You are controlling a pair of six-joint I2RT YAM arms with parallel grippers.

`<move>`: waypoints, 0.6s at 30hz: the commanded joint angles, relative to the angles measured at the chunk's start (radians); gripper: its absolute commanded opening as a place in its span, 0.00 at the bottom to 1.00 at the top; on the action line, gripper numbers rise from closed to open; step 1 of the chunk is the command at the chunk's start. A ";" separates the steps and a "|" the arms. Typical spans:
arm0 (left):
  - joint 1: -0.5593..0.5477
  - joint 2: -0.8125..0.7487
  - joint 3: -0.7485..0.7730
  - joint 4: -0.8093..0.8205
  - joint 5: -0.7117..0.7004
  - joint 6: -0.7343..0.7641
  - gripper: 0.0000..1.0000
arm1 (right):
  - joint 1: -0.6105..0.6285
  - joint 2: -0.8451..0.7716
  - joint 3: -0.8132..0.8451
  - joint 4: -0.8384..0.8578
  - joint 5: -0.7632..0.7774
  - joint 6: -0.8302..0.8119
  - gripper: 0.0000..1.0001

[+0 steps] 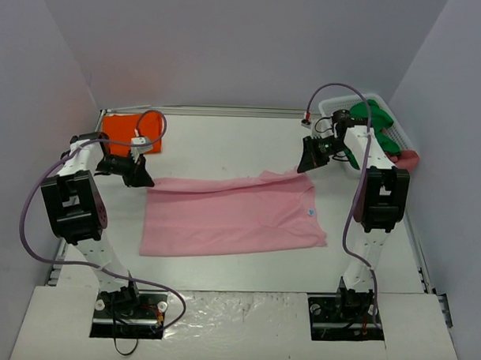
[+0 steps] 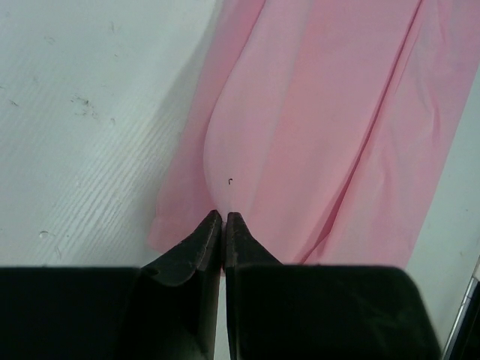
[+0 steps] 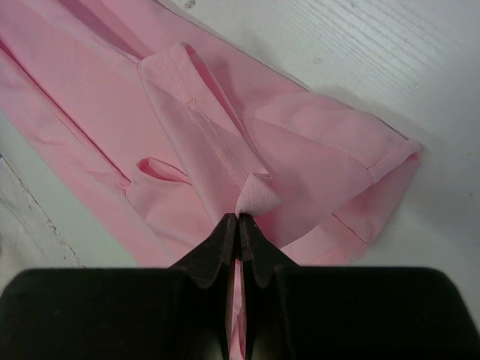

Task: Fold and stack the t-shirts
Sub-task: Fold the other side of the tshirt into a rectangle

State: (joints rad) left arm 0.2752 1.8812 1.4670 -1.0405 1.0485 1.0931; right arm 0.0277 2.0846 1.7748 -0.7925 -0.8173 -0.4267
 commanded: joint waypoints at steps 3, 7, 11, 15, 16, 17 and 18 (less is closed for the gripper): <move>-0.001 -0.120 -0.046 0.008 -0.036 0.103 0.03 | 0.026 -0.067 -0.029 -0.068 0.020 -0.055 0.00; -0.008 -0.155 -0.088 0.054 -0.073 0.102 0.02 | 0.038 -0.061 -0.038 -0.089 0.032 -0.073 0.00; -0.037 -0.195 -0.157 0.120 -0.134 0.103 0.02 | 0.047 -0.054 -0.054 -0.111 0.038 -0.095 0.00; -0.059 -0.212 -0.197 0.145 -0.174 0.120 0.02 | 0.061 -0.063 -0.072 -0.119 0.047 -0.112 0.00; -0.060 -0.215 -0.201 0.148 -0.179 0.122 0.02 | 0.063 -0.064 -0.072 -0.117 0.058 -0.112 0.00; -0.060 -0.218 -0.212 0.154 -0.186 0.125 0.02 | 0.063 -0.066 -0.074 -0.117 0.061 -0.112 0.00; -0.062 -0.220 -0.217 0.157 -0.189 0.128 0.02 | 0.064 -0.069 -0.074 -0.119 0.064 -0.112 0.00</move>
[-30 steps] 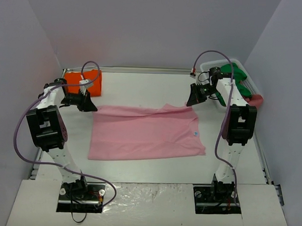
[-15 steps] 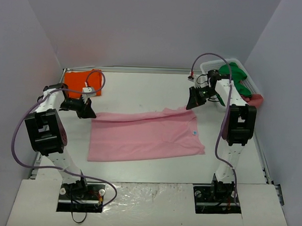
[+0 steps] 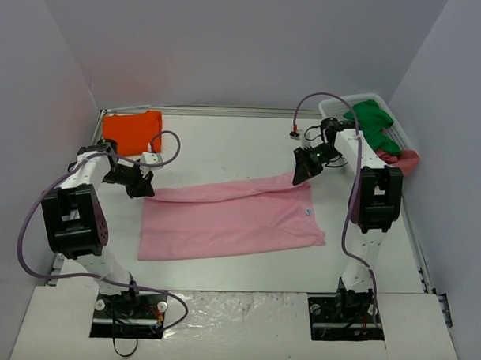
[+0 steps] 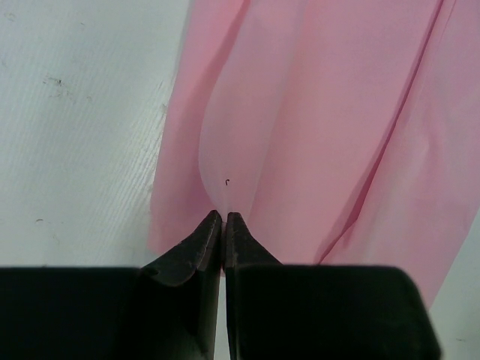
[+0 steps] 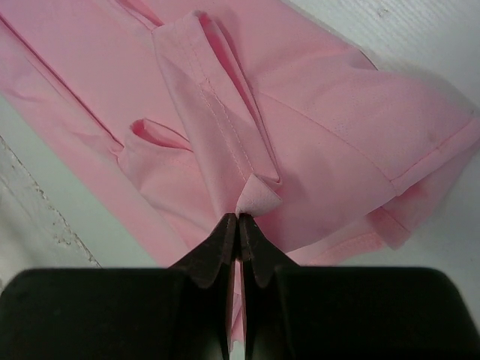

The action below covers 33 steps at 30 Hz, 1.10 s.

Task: Fold and stack the t-shirts
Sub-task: Fold the other side of the tshirt into a rectangle

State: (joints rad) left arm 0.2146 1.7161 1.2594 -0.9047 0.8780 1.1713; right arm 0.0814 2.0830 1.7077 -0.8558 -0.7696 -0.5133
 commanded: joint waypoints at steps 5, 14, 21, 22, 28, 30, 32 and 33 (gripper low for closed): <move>-0.011 -0.084 -0.043 0.046 -0.053 0.060 0.02 | 0.009 -0.069 -0.014 -0.055 0.036 -0.025 0.00; -0.014 -0.110 -0.058 0.053 -0.089 0.062 0.02 | 0.011 -0.089 -0.023 -0.058 0.049 -0.028 0.00; -0.014 -0.125 -0.057 0.059 -0.096 0.050 0.02 | 0.009 -0.119 -0.037 -0.072 0.049 -0.048 0.00; -0.014 -0.125 -0.057 0.059 -0.096 0.048 0.02 | 0.009 -0.124 -0.037 -0.072 0.049 -0.051 0.00; -0.014 -0.136 -0.064 0.059 -0.100 0.053 0.02 | 0.008 -0.109 -0.040 -0.130 0.026 -0.094 0.00; -0.014 -0.138 -0.068 0.064 -0.106 0.054 0.02 | 0.008 -0.092 -0.045 -0.163 0.016 -0.117 0.00; -0.014 -0.138 -0.074 0.063 -0.108 0.060 0.02 | 0.009 -0.083 -0.051 -0.183 0.009 -0.128 0.00; -0.014 -0.139 -0.075 0.064 -0.108 0.062 0.02 | 0.009 -0.080 -0.056 -0.183 0.009 -0.131 0.00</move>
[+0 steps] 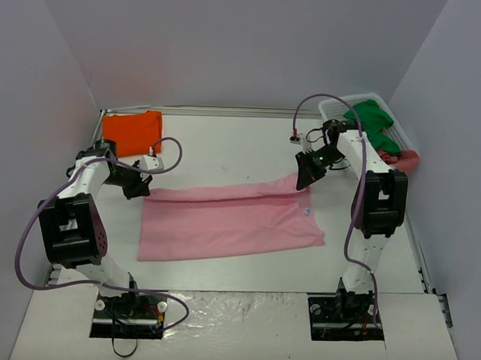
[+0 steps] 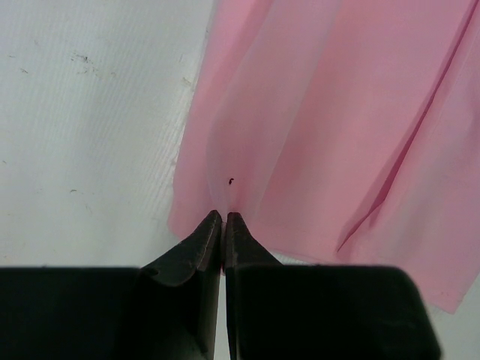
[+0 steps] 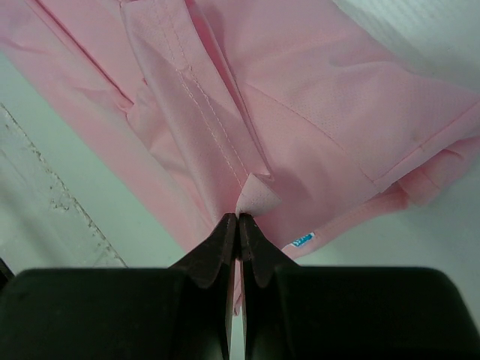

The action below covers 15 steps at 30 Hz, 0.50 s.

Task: Fold and stack the t-shirts
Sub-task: Fold the other side of the tshirt into a rectangle

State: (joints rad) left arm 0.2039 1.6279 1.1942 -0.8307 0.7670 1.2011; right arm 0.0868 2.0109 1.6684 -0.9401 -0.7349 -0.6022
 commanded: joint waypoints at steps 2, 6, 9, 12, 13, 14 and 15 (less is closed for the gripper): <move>-0.003 -0.054 -0.019 -0.001 -0.005 0.034 0.02 | 0.007 -0.008 -0.027 -0.097 -0.018 -0.047 0.00; -0.011 -0.048 -0.025 -0.019 -0.018 0.063 0.02 | 0.013 -0.003 -0.039 -0.097 -0.012 -0.048 0.00; -0.012 -0.036 -0.024 -0.033 -0.032 0.078 0.02 | 0.016 0.005 -0.048 -0.097 -0.004 -0.050 0.00; -0.012 -0.023 -0.027 -0.042 -0.043 0.090 0.02 | 0.022 0.017 -0.061 -0.095 0.005 -0.057 0.00; -0.012 -0.020 -0.028 -0.038 -0.044 0.092 0.02 | 0.024 0.020 -0.064 -0.095 0.006 -0.057 0.00; -0.012 -0.019 -0.031 -0.033 -0.055 0.094 0.02 | 0.025 0.029 -0.074 -0.095 0.002 -0.060 0.00; -0.012 -0.017 -0.036 -0.031 -0.058 0.095 0.02 | 0.028 0.032 -0.081 -0.095 -0.001 -0.064 0.00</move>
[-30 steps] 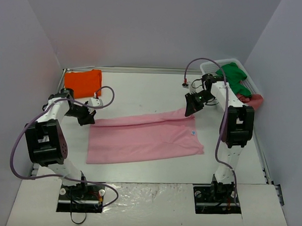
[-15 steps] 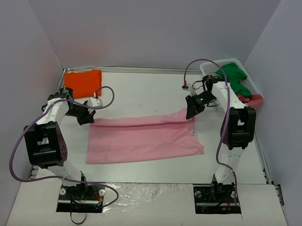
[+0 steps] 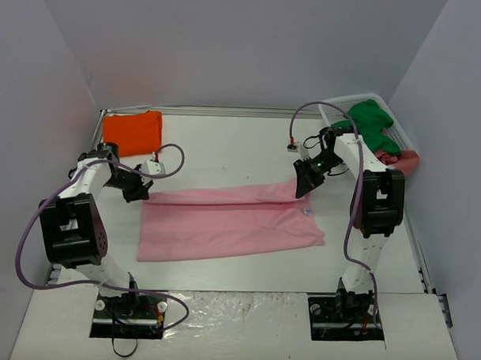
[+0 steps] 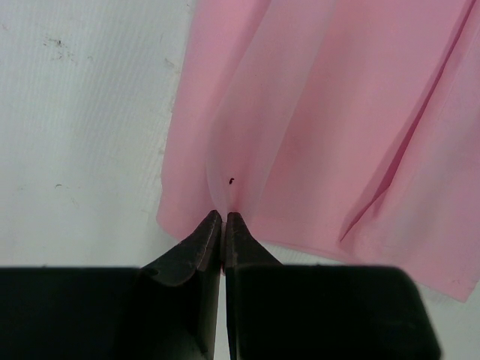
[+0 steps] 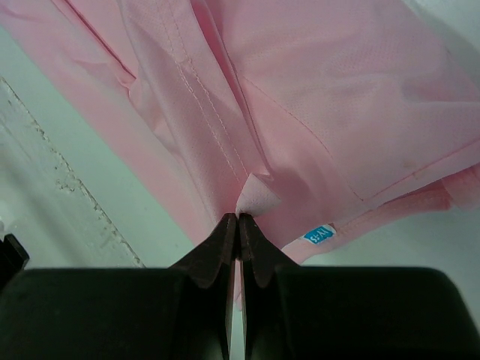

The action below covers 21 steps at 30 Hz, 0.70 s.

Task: Fold and stack the t-shirts
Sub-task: Fold the other side of the tshirt into a rectangle

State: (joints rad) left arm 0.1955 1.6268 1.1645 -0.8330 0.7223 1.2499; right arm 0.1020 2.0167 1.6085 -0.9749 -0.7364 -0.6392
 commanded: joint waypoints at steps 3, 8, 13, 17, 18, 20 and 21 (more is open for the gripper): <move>-0.005 -0.007 -0.014 -0.028 -0.023 0.054 0.03 | 0.019 0.042 -0.035 -0.056 -0.003 -0.034 0.00; -0.016 0.001 -0.032 -0.014 -0.050 0.060 0.02 | 0.022 0.063 -0.042 -0.053 0.009 -0.037 0.00; -0.027 0.005 -0.051 0.006 -0.066 0.051 0.02 | 0.022 0.082 -0.059 -0.042 0.014 -0.040 0.00; -0.042 0.015 -0.063 0.020 -0.081 0.043 0.02 | 0.022 0.086 -0.064 -0.036 0.019 -0.037 0.06; -0.044 0.018 -0.066 0.026 -0.084 0.045 0.02 | 0.021 0.088 -0.064 -0.035 0.019 -0.036 0.11; -0.045 0.030 -0.074 0.037 -0.099 0.045 0.03 | 0.022 0.093 -0.062 -0.033 0.019 -0.034 0.23; -0.045 0.034 -0.074 0.038 -0.104 0.045 0.02 | 0.021 0.094 -0.062 -0.033 0.019 -0.034 0.24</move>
State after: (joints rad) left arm 0.1555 1.6512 1.0946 -0.7975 0.6338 1.2762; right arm 0.1200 2.0937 1.5494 -0.9680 -0.7212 -0.6601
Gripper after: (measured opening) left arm 0.034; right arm 0.229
